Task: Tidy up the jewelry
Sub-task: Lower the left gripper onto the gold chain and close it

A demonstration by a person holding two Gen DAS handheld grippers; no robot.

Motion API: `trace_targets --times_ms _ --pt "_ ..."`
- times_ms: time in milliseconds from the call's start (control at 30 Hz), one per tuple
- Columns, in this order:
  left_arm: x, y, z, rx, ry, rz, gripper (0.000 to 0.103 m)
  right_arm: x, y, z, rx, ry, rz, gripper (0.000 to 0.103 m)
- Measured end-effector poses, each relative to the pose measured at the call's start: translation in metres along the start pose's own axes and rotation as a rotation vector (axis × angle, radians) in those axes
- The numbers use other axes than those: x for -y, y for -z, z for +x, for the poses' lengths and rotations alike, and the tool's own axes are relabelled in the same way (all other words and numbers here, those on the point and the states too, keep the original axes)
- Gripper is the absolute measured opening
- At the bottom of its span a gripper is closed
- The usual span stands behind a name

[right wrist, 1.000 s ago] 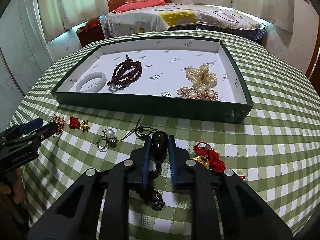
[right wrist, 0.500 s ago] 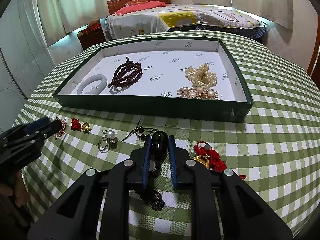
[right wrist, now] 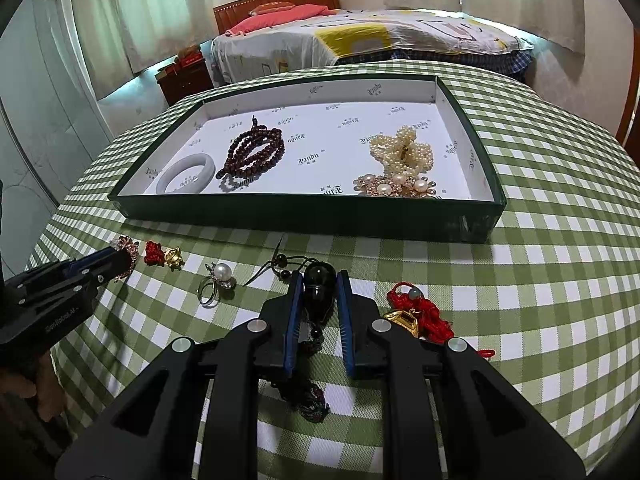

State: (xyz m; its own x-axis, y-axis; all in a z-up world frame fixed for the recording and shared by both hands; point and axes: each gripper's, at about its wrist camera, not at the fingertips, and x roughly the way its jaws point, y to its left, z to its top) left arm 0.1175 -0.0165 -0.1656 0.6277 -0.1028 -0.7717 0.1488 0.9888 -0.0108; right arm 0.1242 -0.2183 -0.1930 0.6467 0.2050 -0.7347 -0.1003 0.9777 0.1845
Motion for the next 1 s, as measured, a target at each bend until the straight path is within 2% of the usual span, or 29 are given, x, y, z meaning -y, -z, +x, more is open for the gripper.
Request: trace_targets --times_ms 267,333,467,600,1000 --pt "0.001 0.001 0.001 0.003 0.000 0.009 0.024 0.000 0.000 0.000 0.002 0.000 0.000 0.017" --pt "0.001 0.001 0.001 0.007 0.002 0.014 0.018 0.000 0.000 0.000 0.003 0.000 0.000 0.017" --pt "0.002 0.002 0.000 0.014 0.018 0.019 0.016 0.000 -0.001 0.000 0.003 0.002 -0.002 0.017" --pt "0.002 0.001 -0.003 0.035 0.037 0.024 0.010 0.000 -0.001 0.000 0.004 0.002 -0.003 0.017" --pt "-0.003 -0.007 -0.015 0.086 0.041 0.011 0.008 0.000 -0.001 0.000 0.009 0.006 -0.010 0.017"
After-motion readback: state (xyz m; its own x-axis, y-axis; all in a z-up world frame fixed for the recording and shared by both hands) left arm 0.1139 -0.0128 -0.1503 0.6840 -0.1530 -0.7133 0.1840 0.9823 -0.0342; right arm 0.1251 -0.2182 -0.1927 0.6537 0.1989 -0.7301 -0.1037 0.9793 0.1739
